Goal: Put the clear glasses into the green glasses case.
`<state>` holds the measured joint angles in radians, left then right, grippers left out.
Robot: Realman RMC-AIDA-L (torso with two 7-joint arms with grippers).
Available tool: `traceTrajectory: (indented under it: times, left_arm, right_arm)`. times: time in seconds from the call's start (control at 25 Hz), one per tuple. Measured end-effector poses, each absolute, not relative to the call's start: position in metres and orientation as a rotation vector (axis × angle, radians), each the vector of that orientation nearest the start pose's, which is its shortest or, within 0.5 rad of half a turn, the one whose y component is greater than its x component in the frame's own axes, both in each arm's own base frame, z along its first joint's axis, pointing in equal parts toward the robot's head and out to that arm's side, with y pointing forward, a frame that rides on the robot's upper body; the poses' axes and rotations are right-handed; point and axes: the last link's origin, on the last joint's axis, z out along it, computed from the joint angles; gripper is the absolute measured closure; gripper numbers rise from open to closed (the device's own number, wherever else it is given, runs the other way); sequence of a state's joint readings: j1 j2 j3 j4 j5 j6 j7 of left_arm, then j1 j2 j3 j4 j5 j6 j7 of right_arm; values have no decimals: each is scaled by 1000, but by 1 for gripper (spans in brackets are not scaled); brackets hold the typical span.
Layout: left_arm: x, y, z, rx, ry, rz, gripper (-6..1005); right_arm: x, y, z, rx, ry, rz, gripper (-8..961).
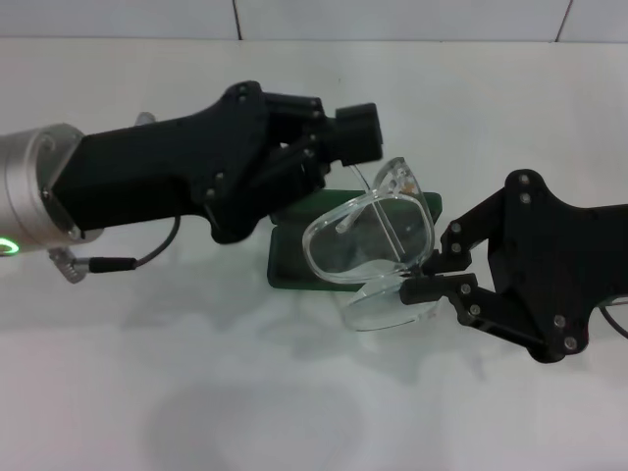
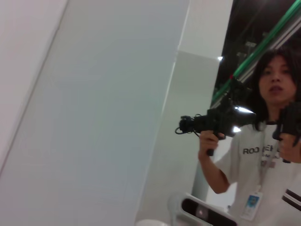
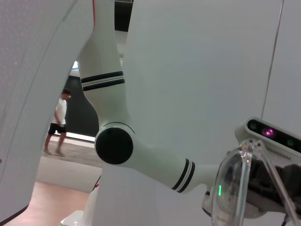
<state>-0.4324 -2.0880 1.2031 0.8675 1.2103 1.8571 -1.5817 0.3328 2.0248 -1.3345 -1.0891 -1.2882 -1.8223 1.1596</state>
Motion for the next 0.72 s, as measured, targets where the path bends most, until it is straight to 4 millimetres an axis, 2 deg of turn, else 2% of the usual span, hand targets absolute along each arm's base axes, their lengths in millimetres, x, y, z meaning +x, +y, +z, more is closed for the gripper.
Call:
traceTrajectory:
  times: [0.44, 0.72]
  left_arm:
    - [-140, 279, 13, -2951, -329, -1612, 947]
    - [-139, 279, 15, -2934, -316, -1632, 947]
  right_arm:
    - [158, 264, 27, -2835, -422, 1276, 897]
    - [158, 264, 26, -2834, -424, 1278, 898]
